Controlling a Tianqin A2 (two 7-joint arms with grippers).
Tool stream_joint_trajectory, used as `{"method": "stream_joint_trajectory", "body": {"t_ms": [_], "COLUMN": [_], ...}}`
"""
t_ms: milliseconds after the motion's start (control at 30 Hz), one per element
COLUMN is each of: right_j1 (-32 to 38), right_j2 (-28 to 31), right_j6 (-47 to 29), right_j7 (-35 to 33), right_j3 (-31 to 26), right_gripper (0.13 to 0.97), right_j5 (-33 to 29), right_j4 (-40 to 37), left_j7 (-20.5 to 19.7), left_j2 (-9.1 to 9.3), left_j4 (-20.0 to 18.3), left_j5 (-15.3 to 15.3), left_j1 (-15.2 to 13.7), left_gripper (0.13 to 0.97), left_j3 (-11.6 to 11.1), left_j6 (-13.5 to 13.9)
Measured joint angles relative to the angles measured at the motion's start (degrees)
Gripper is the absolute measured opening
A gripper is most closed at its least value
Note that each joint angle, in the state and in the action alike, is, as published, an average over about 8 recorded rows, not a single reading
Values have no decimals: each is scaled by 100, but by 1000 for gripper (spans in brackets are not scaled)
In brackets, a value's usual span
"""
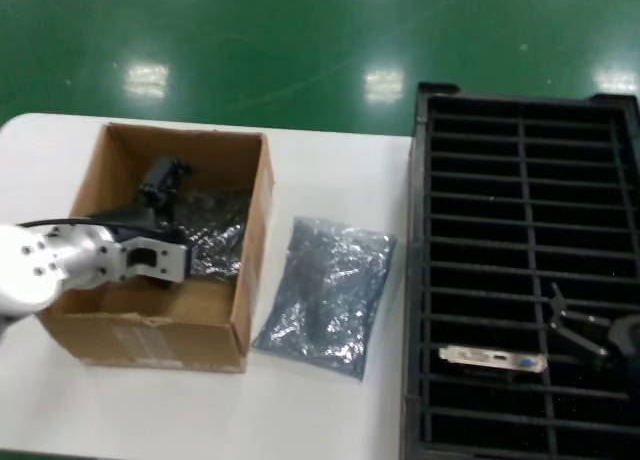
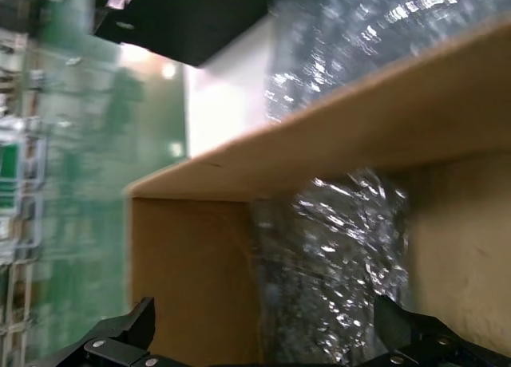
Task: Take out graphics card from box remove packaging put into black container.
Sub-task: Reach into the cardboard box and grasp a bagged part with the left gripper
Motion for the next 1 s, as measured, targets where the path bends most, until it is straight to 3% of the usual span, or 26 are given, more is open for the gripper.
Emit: {"method": "stream_joint_trajectory", "body": {"t_ms": [267,400,533,733,1000], "right_j1": [0,0,0,0,0], "right_j2": [0,0,0,0,0], "right_j6": [0,0,0,0,0], "right_j7": [0,0,0,0,0], "right_j3": [0,0,0,0,0], "right_gripper": [966,966,966,966,966], "right_j5": [0,0,-1,-1,-1], "right_j4": [0,0,0,0,0], "left_j7": [1391,2027,2544,3039,3435], "left_j2": [784,1123,1360,1492,1484], "left_j4": [2247,3289,4066,4589,4767], "left_j5": [-36,-189,-377,-600,-800], "left_j1": [-1141,-1563,-1848,-2015,-2042], "left_gripper": [966,966,966,966,845], "left_j3": [400,384,274,120,-13], "left_j6": [-14,-9,-86,-256,-386]}}
